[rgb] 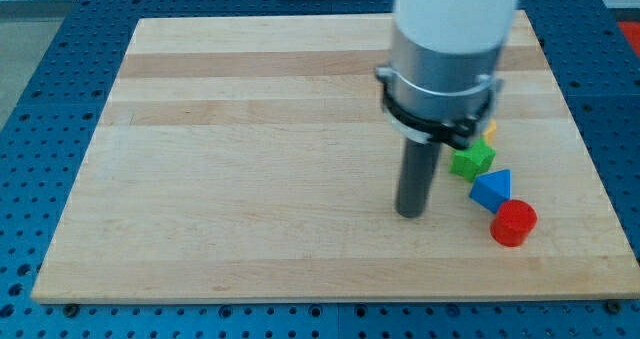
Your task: Point your arm at the red circle
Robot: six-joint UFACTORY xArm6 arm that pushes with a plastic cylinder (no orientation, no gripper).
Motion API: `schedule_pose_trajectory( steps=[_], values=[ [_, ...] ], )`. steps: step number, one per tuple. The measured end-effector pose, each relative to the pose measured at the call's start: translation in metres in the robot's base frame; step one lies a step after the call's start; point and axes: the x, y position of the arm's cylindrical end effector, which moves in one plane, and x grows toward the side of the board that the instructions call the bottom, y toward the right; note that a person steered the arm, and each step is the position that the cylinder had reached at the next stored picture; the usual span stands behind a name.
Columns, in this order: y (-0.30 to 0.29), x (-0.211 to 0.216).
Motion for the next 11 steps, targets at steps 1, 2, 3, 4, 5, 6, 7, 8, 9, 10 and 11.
schedule_pose_trajectory(
  steps=[1,2,3,4,5,6,7,8,9,10,11],
  values=[
    [0.012,0.003],
    [0.012,0.003],
    [0.012,0.003],
    [0.013,0.003],
    [0.017,0.004],
    [0.020,0.006],
    [0.020,0.007],
    [0.020,0.007],
    [0.020,0.011],
    [0.028,0.030],
    [0.039,0.037]
  ],
)
